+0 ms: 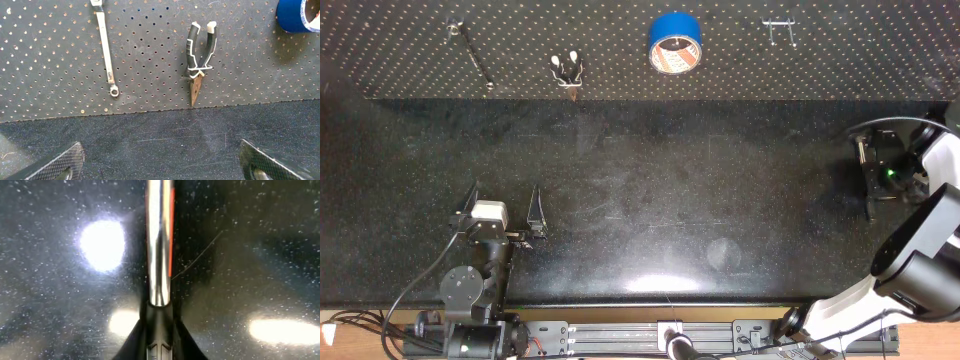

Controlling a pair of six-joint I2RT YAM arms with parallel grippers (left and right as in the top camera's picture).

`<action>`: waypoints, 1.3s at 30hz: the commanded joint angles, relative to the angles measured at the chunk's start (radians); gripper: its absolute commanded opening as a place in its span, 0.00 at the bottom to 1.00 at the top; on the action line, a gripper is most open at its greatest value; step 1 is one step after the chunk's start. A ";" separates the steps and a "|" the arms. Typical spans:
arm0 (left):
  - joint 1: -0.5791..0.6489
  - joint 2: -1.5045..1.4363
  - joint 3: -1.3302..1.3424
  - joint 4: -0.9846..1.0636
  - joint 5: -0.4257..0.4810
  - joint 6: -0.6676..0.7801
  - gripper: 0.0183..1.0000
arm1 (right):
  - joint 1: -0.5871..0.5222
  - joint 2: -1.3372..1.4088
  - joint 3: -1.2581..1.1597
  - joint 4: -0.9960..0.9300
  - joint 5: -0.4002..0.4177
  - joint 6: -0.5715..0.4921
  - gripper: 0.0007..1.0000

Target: Place Tools Onto Pegboard

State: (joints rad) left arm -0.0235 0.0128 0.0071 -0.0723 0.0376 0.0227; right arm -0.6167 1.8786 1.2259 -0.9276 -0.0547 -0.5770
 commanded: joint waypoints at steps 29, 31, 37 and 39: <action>-0.004 -0.009 -0.002 -0.007 -0.003 0.009 1.00 | 0.566 -0.782 -0.698 1.373 -0.246 0.701 0.07; -0.004 -0.010 -0.002 -0.007 -0.003 0.009 1.00 | 0.566 -0.739 -0.689 1.387 -0.246 0.701 0.07; -0.004 -0.010 -0.002 -0.006 -0.003 0.009 1.00 | 0.566 -0.573 -0.608 1.438 -0.253 0.700 0.07; -0.004 -0.009 -0.002 -0.007 -0.003 0.009 1.00 | 0.565 -0.533 -0.597 1.447 -0.253 0.700 0.07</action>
State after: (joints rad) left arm -0.0235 0.0128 0.0078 -0.0742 0.0372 0.0227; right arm -0.0486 1.3041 0.5911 0.5037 -0.3054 0.1120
